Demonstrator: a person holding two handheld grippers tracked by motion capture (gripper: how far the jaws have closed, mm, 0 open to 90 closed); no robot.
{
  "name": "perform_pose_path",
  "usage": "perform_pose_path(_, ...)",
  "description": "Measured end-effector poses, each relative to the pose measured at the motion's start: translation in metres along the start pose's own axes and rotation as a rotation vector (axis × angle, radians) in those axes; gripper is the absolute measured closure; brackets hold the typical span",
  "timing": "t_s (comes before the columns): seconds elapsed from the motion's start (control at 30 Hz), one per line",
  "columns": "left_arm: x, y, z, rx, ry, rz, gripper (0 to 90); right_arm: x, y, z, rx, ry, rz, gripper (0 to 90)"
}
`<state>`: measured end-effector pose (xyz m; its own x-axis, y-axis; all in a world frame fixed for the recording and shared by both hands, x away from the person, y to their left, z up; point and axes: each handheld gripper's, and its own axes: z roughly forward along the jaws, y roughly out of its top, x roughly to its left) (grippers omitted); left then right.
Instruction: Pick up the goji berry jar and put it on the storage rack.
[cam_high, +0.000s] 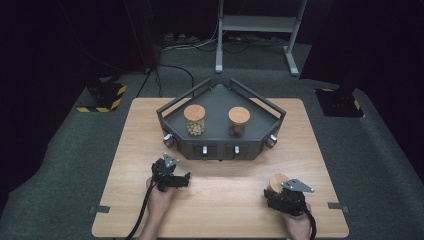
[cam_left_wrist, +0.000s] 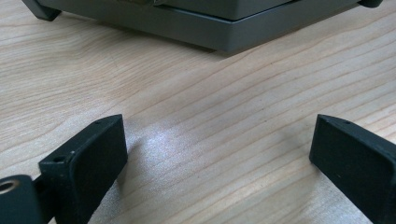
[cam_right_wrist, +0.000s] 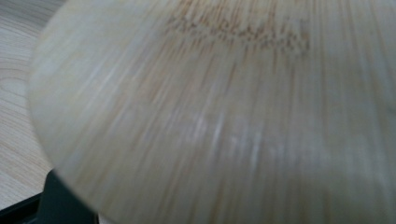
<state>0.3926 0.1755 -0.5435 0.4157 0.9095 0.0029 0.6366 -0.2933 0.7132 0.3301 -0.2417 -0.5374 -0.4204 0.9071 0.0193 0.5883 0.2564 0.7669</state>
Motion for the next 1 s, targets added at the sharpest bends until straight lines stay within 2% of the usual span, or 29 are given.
perform_pose_path(0.53, 0.0, 0.0, 0.0, 0.0, 0.0, 0.0, 4.2, 0.002, 0.0, 0.0, -0.01, -0.015, -0.023, 25.7)
perform_pose_path(1.0, 0.0, 0.0, 0.0, 0.0, 0.0, 0.0, 4.3, 0.002, 0.009, -0.004, -0.014, 0.003, -0.024, 25.7)
